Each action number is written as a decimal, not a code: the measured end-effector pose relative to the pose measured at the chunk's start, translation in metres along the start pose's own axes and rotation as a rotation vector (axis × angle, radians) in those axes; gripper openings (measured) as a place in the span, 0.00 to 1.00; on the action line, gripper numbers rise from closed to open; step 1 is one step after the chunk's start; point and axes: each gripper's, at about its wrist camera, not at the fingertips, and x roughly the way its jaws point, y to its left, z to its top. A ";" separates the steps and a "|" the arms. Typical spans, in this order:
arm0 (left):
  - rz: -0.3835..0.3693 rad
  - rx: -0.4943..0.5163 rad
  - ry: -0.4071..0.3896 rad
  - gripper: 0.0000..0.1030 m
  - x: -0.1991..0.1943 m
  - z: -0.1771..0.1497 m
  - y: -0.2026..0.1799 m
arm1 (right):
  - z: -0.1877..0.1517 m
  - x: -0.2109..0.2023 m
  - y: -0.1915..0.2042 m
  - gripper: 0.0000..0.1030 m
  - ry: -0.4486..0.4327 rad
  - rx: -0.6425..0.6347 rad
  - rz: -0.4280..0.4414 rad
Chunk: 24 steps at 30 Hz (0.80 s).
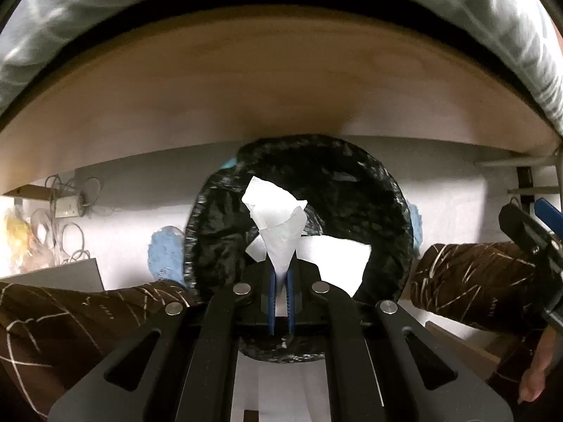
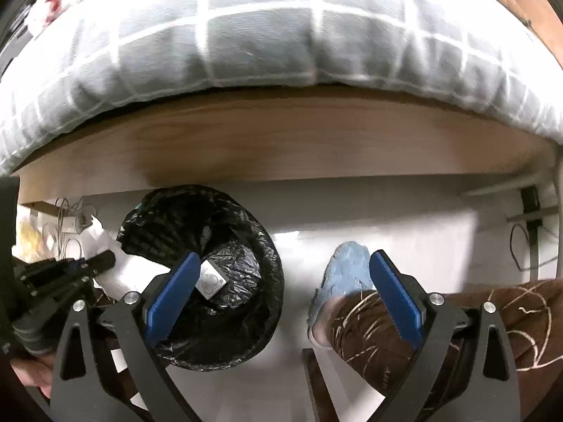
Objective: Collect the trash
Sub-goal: 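Open the right tool to drop the box while the left tool drops the tissues, then move both open tools back toward the trash on the bed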
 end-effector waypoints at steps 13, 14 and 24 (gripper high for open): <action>0.061 0.019 0.003 0.49 0.014 0.003 0.000 | 0.002 0.010 -0.002 0.90 0.020 0.008 -0.011; 0.070 0.023 0.000 0.53 0.013 0.003 -0.001 | 0.002 0.009 -0.002 0.90 0.019 0.006 -0.010; 0.086 0.034 -0.043 0.86 0.004 0.005 0.000 | 0.005 0.002 -0.003 0.90 -0.003 0.003 -0.012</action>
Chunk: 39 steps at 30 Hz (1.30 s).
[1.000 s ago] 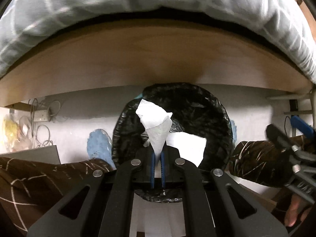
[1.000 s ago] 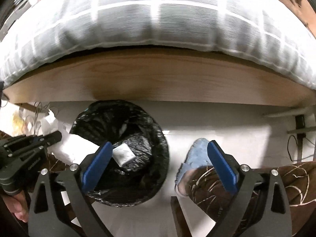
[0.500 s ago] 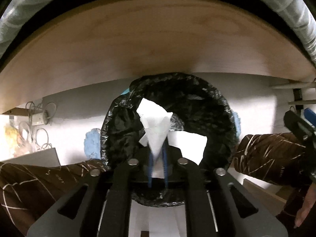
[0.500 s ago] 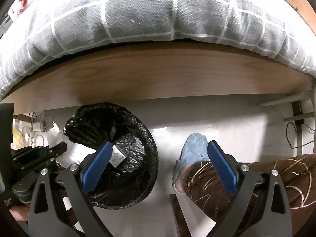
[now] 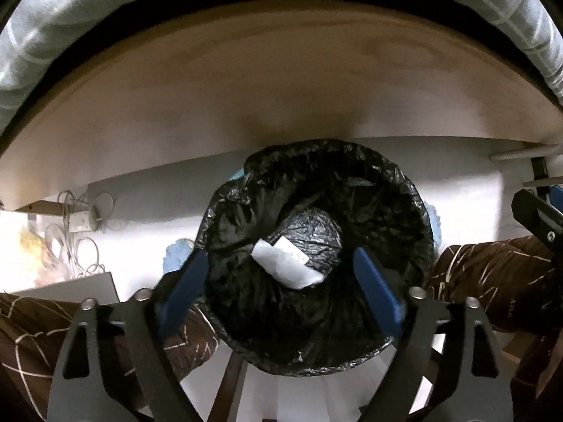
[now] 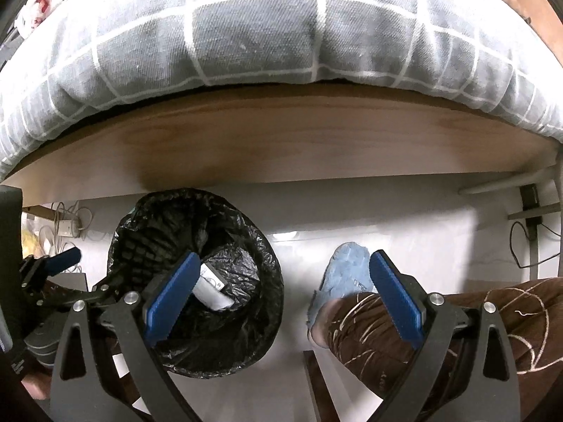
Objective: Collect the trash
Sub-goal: 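Move both open tools back toward the trash on the bed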
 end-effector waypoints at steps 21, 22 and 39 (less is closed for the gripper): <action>0.030 -0.122 -0.234 0.94 -0.085 -0.006 0.043 | 0.016 -0.076 0.008 0.90 -0.242 -0.030 -0.022; 0.023 -0.135 -0.252 0.94 -0.091 -0.009 0.047 | 0.016 -0.083 0.007 0.90 -0.265 -0.034 -0.030; 0.000 -0.143 -0.421 0.94 -0.176 0.016 0.051 | 0.041 -0.151 0.004 0.90 -0.448 -0.026 -0.010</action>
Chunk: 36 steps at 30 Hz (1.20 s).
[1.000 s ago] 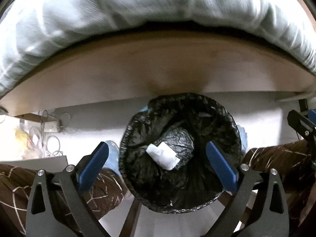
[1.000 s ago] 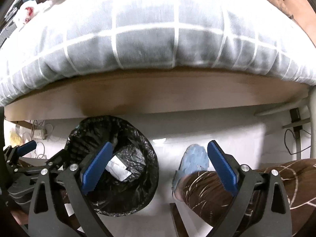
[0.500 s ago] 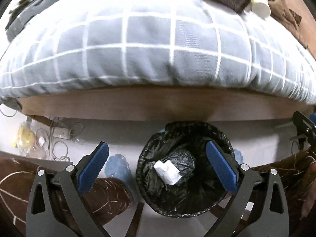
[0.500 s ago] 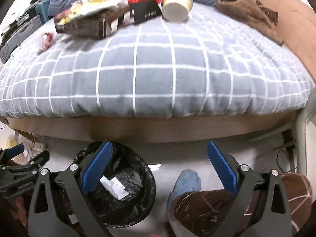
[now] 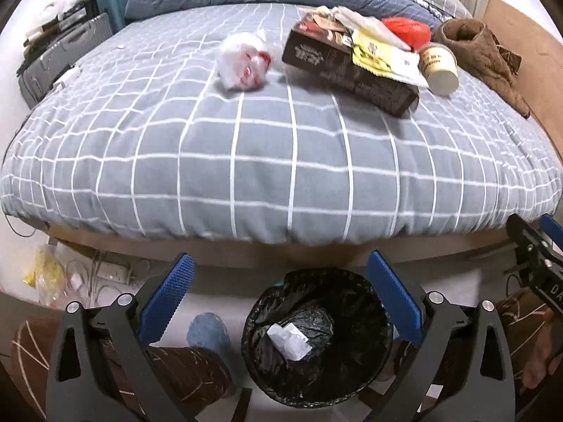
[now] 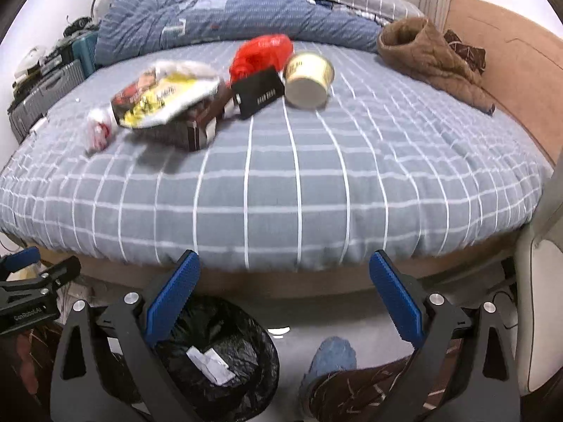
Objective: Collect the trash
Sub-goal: 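Move both open tools back toward the trash on the bed, then grasp the white plastic bag with the left tool while the right tool grasps the yellow wrapper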
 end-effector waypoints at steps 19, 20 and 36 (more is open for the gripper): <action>0.032 -0.048 -0.100 0.94 0.003 0.105 0.032 | 0.091 0.019 0.021 0.90 -0.074 -0.028 0.066; 0.032 -0.052 -0.099 0.94 0.007 0.113 0.035 | 0.097 0.021 0.025 0.90 -0.074 -0.030 0.076; 0.026 -0.040 -0.093 0.94 0.064 0.164 0.048 | 0.143 0.078 0.102 0.90 -0.050 -0.129 0.206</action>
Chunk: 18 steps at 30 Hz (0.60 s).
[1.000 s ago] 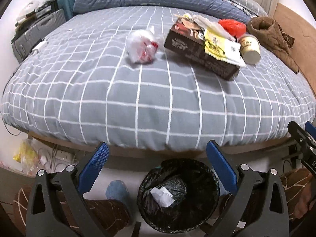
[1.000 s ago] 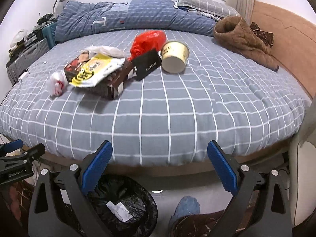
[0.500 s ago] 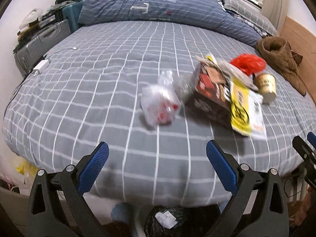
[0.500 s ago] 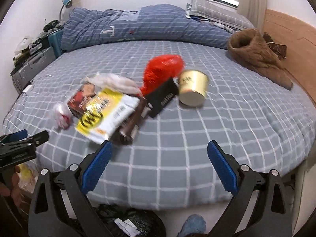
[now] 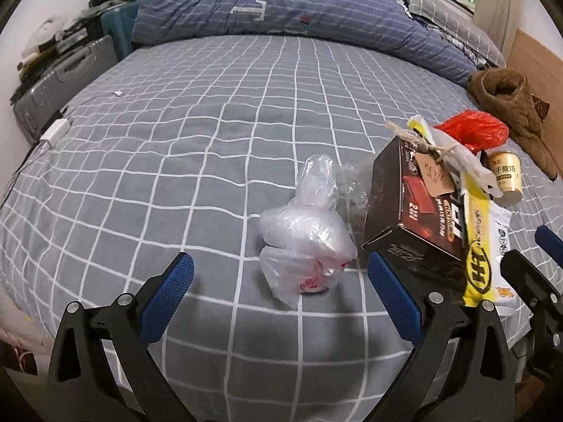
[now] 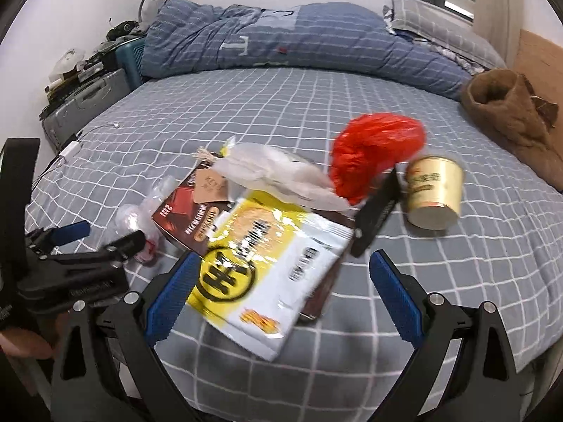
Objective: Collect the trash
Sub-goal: 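Grasp the white plastic bag with the left tool while the right tool grasps the yellow wrapper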
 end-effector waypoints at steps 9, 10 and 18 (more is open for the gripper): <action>-0.003 0.039 0.020 0.89 0.021 0.002 -0.002 | -0.002 0.030 0.007 0.90 0.052 -0.004 0.011; -0.009 0.043 0.020 0.89 0.022 0.003 -0.003 | -0.003 0.033 0.007 0.90 0.058 0.000 0.015; -0.077 0.053 0.045 0.62 0.032 0.007 -0.006 | -0.004 0.036 0.009 0.80 0.059 -0.004 0.058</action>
